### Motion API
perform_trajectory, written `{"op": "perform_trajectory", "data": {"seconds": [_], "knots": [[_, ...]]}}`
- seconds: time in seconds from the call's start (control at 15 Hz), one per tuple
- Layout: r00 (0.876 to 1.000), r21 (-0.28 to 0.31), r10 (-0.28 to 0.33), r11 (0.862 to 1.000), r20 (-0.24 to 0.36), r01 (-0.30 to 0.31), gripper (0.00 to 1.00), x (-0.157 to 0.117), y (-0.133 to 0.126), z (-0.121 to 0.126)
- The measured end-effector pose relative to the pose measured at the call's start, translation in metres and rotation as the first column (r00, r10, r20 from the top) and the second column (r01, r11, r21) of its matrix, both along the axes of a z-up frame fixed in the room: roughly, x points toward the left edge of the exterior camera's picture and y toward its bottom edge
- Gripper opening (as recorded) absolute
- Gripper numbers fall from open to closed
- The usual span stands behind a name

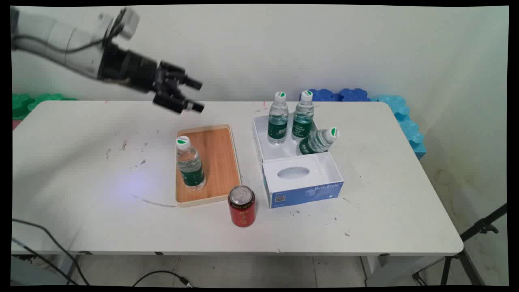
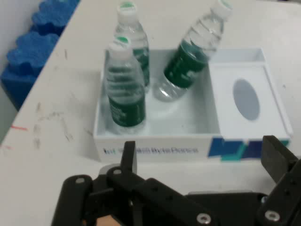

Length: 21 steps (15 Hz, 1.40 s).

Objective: Pick up the green bottle from the white box

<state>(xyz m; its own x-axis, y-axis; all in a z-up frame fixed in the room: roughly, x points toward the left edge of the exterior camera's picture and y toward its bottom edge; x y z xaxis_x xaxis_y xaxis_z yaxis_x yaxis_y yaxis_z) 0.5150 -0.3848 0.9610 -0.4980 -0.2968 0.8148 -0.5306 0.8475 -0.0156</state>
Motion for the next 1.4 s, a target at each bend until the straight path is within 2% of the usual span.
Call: {"op": "perform_trajectory", "data": {"seconds": [0.2, 0.47, 0.87, 1.4], "knots": [[1.0, 0.006, 0.026, 1.0, -0.007, -0.026, 1.0, -0.02, -0.024, 0.015], [0.999, 0.033, 0.053, 0.998, -0.001, -0.053, 1.0, -0.052, -0.06, 0.013], [0.997, 0.089, 0.073, 0.993, 0.028, -0.075, 1.0, -0.097, -0.109, -0.018], [0.995, 0.151, 0.087, 0.984, 0.057, -0.094, 1.0, -0.135, -0.152, -0.066]]}}
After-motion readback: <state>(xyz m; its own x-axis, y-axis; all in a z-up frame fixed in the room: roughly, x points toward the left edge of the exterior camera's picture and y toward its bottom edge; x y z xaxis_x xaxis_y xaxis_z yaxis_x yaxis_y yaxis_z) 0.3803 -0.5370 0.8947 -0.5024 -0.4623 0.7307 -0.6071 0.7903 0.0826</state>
